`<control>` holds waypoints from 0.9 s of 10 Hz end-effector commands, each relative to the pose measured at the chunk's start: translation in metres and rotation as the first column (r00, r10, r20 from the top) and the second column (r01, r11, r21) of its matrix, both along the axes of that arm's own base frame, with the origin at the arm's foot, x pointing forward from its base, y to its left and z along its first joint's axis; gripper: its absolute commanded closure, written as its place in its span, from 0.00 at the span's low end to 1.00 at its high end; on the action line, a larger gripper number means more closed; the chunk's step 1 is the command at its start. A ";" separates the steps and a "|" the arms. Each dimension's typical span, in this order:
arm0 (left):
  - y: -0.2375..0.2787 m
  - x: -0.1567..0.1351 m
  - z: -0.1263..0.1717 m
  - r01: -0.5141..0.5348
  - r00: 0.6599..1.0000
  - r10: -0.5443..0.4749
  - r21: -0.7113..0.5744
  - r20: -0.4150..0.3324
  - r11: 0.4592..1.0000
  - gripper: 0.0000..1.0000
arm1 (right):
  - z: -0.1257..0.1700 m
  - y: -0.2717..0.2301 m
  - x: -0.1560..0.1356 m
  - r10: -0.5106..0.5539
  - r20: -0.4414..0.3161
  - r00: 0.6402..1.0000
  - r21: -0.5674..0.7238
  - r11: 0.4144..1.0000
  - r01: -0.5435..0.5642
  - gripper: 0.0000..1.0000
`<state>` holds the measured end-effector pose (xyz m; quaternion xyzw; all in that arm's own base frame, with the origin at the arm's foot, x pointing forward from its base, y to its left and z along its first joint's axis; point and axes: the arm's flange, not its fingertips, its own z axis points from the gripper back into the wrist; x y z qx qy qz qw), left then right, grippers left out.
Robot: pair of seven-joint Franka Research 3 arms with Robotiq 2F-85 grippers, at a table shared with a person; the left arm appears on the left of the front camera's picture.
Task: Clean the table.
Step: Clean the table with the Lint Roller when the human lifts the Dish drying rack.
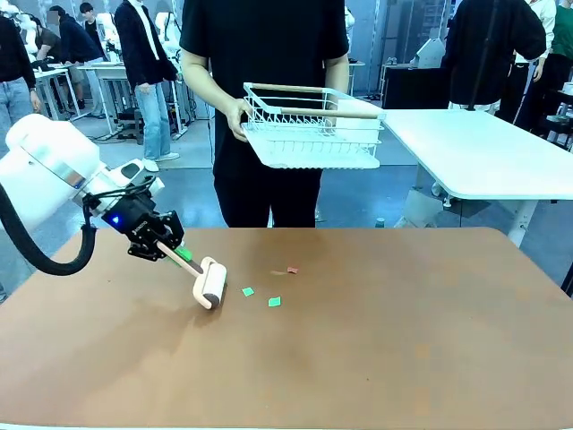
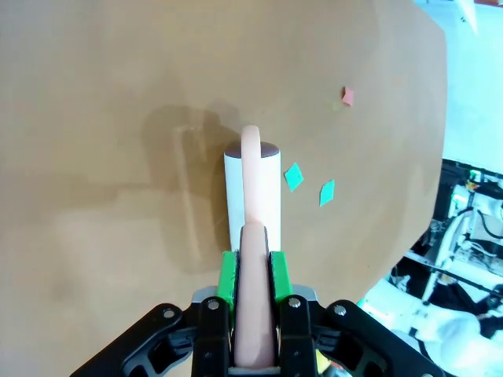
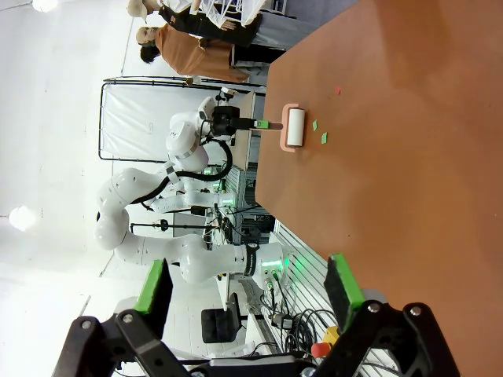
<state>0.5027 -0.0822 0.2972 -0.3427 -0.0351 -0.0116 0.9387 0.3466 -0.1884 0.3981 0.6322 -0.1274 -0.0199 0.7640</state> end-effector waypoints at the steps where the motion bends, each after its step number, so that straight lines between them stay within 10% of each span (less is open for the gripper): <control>1: -0.007 0.011 -0.010 0.005 0.999 -0.006 -0.021 -0.046 1.000 0.79 | 0.002 0.001 -0.001 0.000 0.017 1.000 0.011 1.000 0.000 0.00; 9: -0.187 -0.010 -0.085 0.175 0.975 -0.177 -0.025 -0.136 0.984 0.79 | 0.002 0.001 -0.001 0.000 0.017 1.000 0.011 1.000 0.000 0.00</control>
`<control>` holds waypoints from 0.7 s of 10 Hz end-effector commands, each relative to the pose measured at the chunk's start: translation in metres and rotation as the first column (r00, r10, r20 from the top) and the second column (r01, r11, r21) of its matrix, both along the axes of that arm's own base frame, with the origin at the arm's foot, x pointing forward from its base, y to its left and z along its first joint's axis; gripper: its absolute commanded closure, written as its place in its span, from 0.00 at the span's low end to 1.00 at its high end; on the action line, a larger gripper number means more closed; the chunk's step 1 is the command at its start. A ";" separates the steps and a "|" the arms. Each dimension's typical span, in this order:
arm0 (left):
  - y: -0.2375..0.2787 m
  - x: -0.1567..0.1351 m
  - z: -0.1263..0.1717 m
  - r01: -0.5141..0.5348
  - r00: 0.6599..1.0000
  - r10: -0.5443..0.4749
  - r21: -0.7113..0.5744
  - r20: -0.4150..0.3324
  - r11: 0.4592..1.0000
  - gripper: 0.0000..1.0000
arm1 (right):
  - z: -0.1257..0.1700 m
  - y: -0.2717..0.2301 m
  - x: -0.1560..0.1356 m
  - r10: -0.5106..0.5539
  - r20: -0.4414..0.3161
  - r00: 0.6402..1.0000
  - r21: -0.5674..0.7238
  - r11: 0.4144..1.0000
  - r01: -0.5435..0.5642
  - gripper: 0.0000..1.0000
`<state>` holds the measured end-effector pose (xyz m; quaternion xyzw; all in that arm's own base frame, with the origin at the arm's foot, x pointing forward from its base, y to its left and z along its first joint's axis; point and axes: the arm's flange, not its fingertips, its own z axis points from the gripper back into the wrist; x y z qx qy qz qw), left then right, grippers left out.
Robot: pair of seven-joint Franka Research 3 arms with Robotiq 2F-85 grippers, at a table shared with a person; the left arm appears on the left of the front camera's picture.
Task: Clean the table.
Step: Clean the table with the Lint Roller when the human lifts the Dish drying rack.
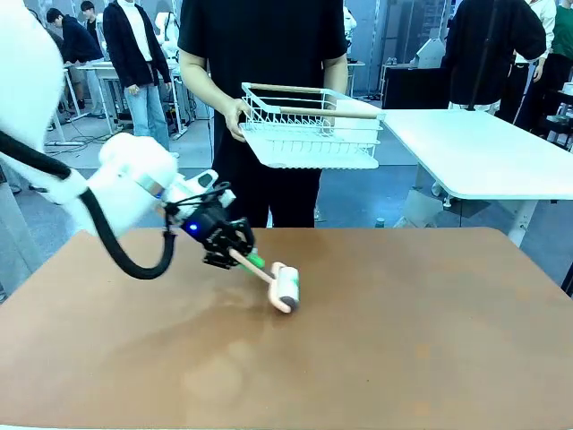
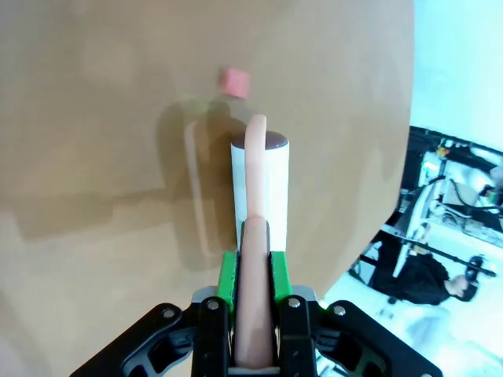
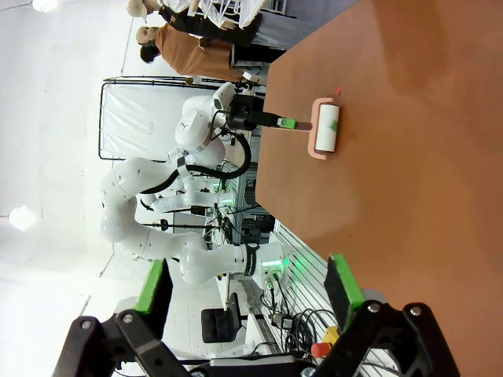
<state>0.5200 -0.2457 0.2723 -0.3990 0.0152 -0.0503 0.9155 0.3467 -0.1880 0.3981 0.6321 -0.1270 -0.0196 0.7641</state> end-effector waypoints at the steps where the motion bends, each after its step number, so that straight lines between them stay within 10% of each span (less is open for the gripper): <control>1: -0.041 -0.030 -0.063 0.047 0.996 -0.041 0.085 -0.081 0.995 0.79 | 0.002 0.001 -0.001 -0.001 0.017 1.000 0.012 1.000 0.001 0.00; 7: -0.056 -0.043 0.001 0.087 0.996 -0.086 0.024 -0.017 0.996 0.79 | 0.002 0.001 -0.001 -0.001 0.017 1.000 0.012 1.000 0.001 0.00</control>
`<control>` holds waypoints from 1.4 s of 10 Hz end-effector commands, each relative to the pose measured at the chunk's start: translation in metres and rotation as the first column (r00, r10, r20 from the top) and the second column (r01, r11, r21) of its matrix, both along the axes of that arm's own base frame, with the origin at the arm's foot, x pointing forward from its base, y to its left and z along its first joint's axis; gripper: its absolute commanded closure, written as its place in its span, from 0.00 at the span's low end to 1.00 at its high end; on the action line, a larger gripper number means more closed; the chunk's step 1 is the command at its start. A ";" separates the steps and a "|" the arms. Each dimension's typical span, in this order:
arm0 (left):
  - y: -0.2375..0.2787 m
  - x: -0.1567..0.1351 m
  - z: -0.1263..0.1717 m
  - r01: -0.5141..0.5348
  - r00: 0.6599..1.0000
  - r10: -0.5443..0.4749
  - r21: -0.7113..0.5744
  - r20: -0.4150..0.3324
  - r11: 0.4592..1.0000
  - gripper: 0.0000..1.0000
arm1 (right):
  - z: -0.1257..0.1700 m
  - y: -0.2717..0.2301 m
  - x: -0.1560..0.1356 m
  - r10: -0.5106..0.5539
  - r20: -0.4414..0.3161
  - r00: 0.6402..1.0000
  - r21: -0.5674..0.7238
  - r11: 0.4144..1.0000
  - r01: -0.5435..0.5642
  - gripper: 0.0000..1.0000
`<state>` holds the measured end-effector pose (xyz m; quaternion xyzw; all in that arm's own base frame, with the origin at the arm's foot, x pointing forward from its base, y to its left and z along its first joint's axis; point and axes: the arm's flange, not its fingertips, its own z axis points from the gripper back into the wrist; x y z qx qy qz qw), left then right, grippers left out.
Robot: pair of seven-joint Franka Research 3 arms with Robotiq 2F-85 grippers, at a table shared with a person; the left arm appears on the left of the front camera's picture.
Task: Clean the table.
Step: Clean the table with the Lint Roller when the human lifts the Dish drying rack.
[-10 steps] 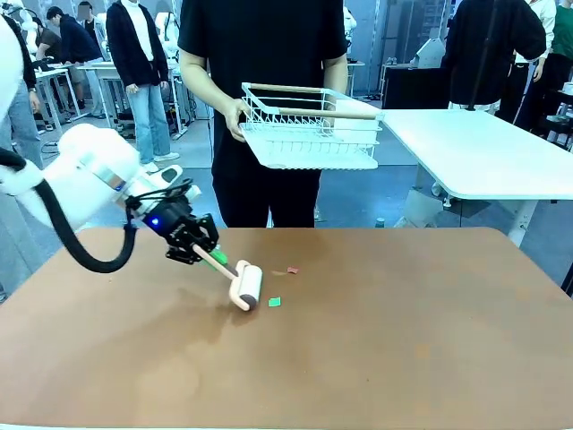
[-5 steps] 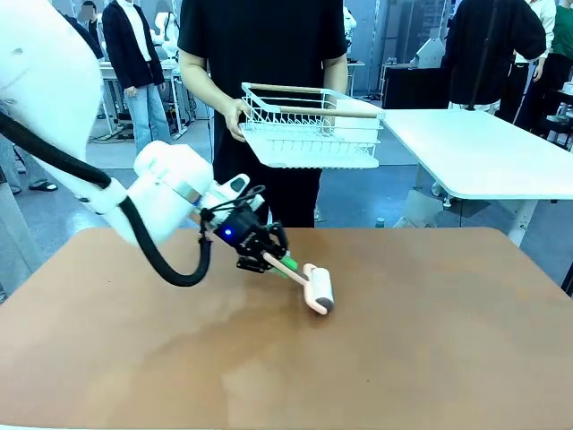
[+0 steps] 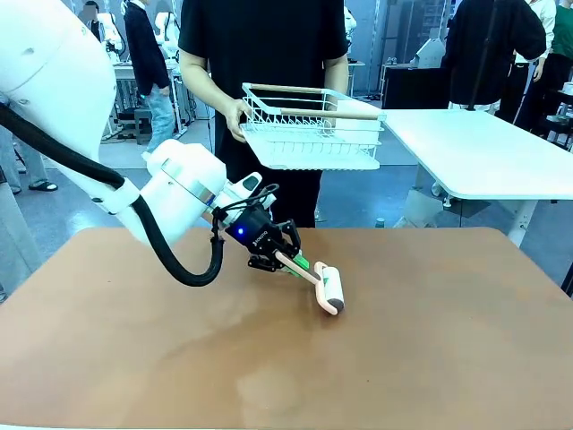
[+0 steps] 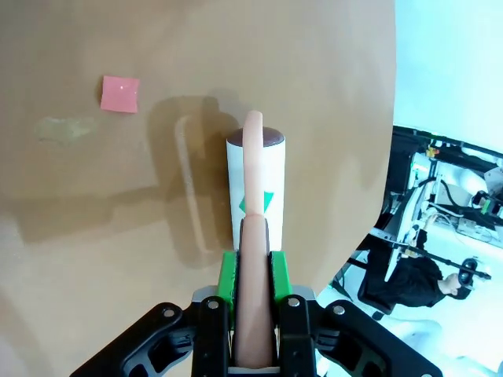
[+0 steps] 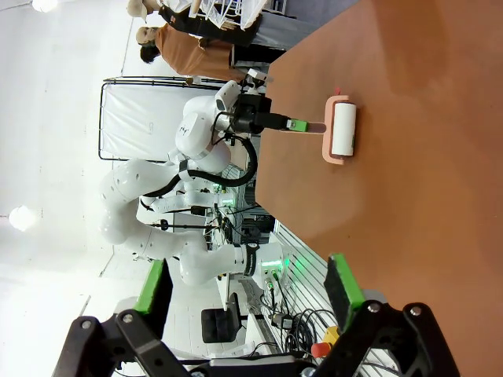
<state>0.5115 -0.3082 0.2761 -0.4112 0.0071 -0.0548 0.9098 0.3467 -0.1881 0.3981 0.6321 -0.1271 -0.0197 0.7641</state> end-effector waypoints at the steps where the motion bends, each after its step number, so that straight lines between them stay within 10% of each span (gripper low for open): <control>1: 0.015 -0.036 0.023 0.095 0.995 -0.094 0.052 -0.018 0.994 0.79 | 0.002 0.001 -0.001 -0.001 0.017 1.000 0.012 1.000 0.001 0.00; 5: 0.086 -0.045 0.134 0.063 0.997 -0.066 0.059 0.046 0.996 0.79 | 0.002 0.001 -0.001 -0.001 0.017 1.000 0.012 1.000 0.001 0.00; 14: 0.249 -0.030 0.161 -0.036 0.995 0.010 0.279 0.095 0.960 0.79 | 0.002 0.001 -0.001 -0.001 0.017 1.000 0.012 1.000 0.001 0.00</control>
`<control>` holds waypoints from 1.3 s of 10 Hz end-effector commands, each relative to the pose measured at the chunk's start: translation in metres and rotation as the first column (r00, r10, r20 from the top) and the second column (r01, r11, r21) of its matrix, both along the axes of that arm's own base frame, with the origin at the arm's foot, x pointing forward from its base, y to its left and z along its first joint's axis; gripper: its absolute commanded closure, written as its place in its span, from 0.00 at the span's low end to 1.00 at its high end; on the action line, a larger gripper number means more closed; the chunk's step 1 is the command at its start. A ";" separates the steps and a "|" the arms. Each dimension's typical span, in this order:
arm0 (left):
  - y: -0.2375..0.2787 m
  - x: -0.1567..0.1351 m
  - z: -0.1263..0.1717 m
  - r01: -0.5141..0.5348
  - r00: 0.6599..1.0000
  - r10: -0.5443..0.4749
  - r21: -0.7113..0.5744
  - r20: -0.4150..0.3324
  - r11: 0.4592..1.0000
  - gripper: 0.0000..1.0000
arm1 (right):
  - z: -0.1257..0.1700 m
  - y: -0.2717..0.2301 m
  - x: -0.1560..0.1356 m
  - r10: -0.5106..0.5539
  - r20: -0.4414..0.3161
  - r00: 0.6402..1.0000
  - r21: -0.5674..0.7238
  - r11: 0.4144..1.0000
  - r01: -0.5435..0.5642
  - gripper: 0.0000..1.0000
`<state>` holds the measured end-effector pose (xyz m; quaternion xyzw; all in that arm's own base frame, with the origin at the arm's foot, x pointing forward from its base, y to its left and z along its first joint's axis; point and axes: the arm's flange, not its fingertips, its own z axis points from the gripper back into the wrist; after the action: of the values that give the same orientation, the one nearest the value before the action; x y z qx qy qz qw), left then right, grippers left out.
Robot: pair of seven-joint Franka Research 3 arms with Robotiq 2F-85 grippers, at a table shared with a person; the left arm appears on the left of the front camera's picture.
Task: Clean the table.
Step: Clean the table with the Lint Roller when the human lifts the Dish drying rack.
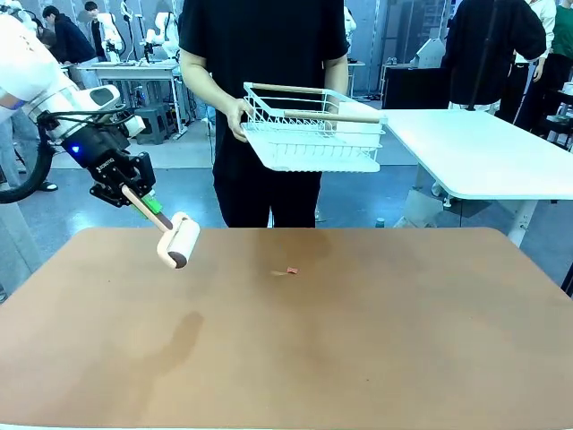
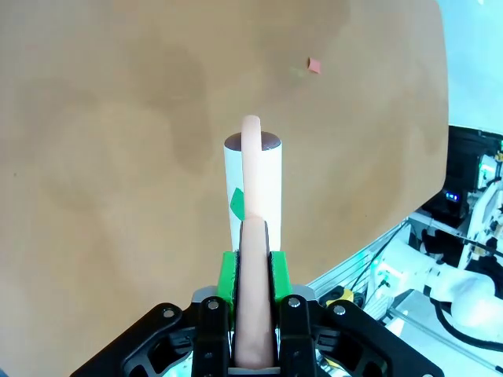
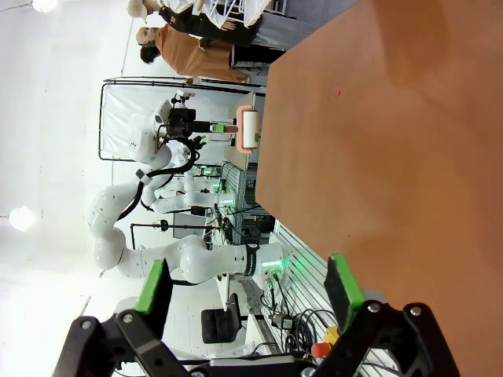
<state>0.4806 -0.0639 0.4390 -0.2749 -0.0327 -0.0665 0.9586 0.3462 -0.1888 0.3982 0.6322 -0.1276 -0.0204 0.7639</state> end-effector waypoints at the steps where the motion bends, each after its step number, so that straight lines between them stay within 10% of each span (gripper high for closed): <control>1: 0.004 0.001 -0.002 -0.009 1.000 0.009 -0.001 -0.004 1.000 0.79 | 0.002 0.002 -0.001 0.001 0.017 1.000 0.011 1.000 -0.001 0.00; 13: -0.013 0.081 -0.021 -0.131 0.986 0.138 0.080 -0.098 0.988 0.79 | 0.002 0.002 -0.001 0.001 0.017 1.000 0.011 1.000 -0.001 0.00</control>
<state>0.5516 -0.0775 0.4094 -0.2502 -0.0189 0.0038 0.9680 0.3462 -0.1887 0.3981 0.6322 -0.1275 -0.0203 0.7640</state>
